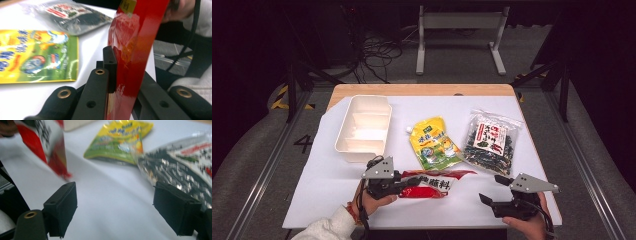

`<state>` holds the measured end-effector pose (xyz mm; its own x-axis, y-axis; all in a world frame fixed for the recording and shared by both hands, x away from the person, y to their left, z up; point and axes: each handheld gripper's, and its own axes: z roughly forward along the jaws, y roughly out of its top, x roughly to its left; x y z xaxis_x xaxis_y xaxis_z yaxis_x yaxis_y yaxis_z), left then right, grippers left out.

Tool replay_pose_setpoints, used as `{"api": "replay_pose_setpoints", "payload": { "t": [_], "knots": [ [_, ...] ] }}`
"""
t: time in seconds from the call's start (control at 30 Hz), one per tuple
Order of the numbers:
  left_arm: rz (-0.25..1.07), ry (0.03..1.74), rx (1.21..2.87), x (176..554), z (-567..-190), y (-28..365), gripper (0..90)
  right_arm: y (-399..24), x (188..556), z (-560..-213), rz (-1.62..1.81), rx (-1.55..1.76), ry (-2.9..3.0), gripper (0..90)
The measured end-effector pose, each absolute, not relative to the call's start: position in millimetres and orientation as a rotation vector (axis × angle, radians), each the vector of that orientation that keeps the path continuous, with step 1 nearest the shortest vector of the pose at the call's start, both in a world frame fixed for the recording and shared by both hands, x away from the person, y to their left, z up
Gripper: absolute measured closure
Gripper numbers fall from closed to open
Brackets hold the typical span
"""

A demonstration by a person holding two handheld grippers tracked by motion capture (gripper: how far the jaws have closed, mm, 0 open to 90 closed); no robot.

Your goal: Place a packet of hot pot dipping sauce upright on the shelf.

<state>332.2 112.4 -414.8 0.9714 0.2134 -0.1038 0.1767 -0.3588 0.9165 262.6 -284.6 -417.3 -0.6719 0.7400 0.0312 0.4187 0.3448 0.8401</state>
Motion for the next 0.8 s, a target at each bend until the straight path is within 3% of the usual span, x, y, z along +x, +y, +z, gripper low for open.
{"api": "replay_pose_setpoints", "payload": {
  "t": [0.8],
  "knots": [
    [0.308, 0.37, 1.757, 349.0, -351.6, 186.0, 89.3, -284.0, 274.1, -440.3, 1.243, 1.129, 2.236, 17.5]
  ]
}}
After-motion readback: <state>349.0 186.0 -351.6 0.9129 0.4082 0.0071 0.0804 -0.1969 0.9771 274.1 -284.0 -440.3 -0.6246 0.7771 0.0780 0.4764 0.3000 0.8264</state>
